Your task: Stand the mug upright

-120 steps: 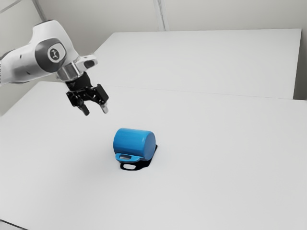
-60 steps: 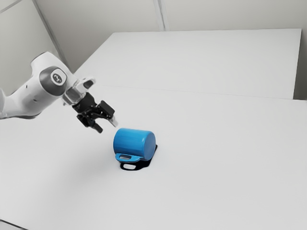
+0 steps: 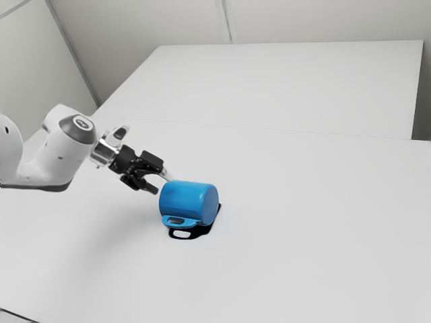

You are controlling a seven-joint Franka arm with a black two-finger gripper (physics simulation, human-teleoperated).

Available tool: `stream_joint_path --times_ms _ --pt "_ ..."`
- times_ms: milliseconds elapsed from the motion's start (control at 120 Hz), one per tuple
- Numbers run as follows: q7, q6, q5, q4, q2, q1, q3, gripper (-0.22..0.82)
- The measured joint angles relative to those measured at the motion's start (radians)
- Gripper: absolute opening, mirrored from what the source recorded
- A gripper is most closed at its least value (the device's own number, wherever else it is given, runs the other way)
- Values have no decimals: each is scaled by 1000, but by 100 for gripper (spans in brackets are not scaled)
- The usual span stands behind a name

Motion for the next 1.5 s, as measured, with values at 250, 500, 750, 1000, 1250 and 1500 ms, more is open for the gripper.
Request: stream_joint_path --times_ms 250,500,750,1000,1250,1500 --pt "139 -10 -149 -29 34 -2 -1 60" --pt "246 -66 -281 -47 65 8 -1 60" --pt "327 -139 -372 -49 88 14 -1 43" --pt "383 -164 -394 -47 87 12 -1 0" --pt "422 -161 -389 -47 46 -5 -3 -13" --pt "420 -151 -307 -24 -67 -39 -2 -18"
